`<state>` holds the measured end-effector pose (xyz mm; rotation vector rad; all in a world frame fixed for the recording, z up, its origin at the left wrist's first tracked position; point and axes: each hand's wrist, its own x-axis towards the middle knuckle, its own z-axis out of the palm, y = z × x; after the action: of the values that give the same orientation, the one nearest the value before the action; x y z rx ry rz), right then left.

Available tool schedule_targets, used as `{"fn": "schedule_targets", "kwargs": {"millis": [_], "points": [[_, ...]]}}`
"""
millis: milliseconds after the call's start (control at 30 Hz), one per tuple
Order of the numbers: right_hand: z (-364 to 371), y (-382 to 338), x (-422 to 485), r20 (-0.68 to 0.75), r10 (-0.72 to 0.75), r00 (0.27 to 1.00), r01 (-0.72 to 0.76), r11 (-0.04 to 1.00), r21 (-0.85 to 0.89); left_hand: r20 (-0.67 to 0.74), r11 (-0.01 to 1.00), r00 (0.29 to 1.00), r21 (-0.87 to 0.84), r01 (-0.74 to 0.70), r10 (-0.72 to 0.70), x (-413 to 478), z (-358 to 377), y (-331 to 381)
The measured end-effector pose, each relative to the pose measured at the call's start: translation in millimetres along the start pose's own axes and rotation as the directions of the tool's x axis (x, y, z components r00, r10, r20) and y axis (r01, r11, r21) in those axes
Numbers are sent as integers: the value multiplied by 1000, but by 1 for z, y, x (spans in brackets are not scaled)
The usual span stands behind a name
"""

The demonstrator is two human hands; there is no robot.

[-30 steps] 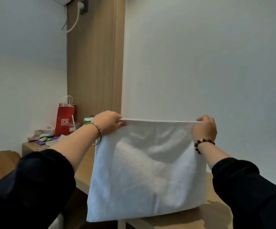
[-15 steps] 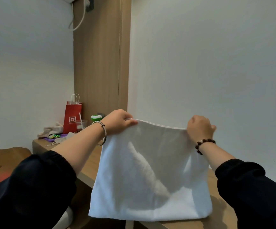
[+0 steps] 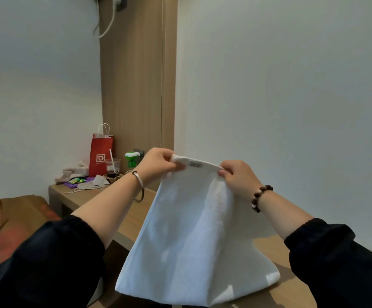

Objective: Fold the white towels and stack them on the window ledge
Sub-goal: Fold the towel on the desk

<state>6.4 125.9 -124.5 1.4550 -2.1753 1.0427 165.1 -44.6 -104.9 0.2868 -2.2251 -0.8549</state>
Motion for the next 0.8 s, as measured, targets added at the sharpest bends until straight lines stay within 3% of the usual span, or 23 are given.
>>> {"fn": "schedule_targets", "kwargs": {"millis": [100,267,467,667,733,800], "points": [[-5,6,-4,-73,20,997,-16,999,51,-37,942,995,-327,76,-94,-11,11,2],[-16,-1,-13,-10,41,999,-38,978,205,-78,867,988,-493,77,-132,-19,33,13],[-20,-17,-20,44,75,996,-86,923,376,-88,935,995,-354,10,-44,-22,55,28],[-21,-19,-22,100,58,993,-95,905,414,-96,986,988,-104,-129,119,-19,62,29],[-23,-21,-18,27,76,997,-80,917,391,-67,990,993,-96,-102,96,-16,62,27],[-29,-20,-11,-142,113,983,-58,936,348,72,988,997,-152,-10,22,-13,57,20]]}}
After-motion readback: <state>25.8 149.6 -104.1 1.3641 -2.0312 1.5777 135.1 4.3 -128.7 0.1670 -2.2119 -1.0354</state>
